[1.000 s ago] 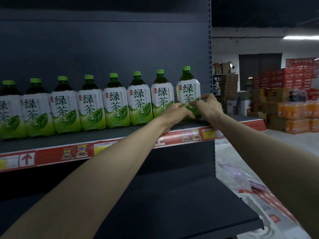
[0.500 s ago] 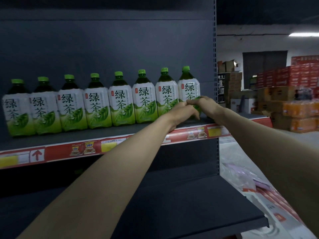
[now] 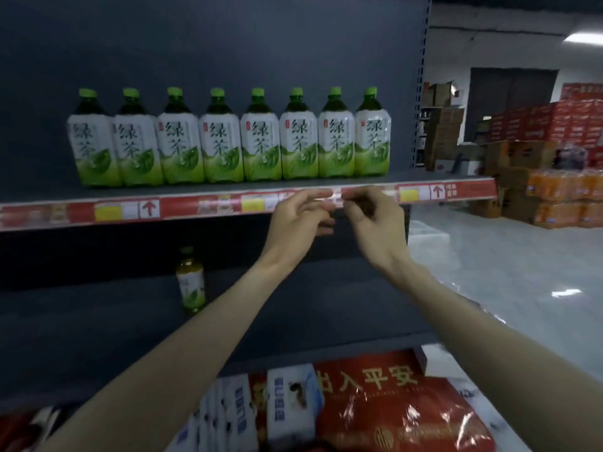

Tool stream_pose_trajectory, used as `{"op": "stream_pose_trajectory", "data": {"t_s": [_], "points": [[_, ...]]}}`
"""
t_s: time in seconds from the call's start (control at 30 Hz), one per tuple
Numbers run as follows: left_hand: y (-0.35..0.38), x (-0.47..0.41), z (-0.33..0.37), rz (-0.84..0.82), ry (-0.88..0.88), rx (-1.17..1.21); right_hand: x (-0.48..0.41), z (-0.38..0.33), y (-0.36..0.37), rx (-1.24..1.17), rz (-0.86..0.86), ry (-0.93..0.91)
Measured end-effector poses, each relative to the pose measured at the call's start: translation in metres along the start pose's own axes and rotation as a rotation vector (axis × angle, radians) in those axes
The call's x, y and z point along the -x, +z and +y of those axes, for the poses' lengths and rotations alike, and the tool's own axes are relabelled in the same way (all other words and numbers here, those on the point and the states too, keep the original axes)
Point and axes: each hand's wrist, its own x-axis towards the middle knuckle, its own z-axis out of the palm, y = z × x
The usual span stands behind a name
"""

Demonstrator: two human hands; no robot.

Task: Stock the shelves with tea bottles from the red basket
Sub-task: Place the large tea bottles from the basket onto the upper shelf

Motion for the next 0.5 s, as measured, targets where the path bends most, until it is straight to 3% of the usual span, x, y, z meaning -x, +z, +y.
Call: {"op": "stream_pose_trajectory", "data": {"t_s": [0.17,0.5], "points": [[-0.065,0.122,-0.046,0.052,-0.128,-0.119,0.131,-0.003,0.023,-0.032,-0.233,0.097],[-0.156,0.298,-0.166,0.121,-0.695,-0.295,0.323,0.048,0.095,0.028,-0.849,0.362]]}}
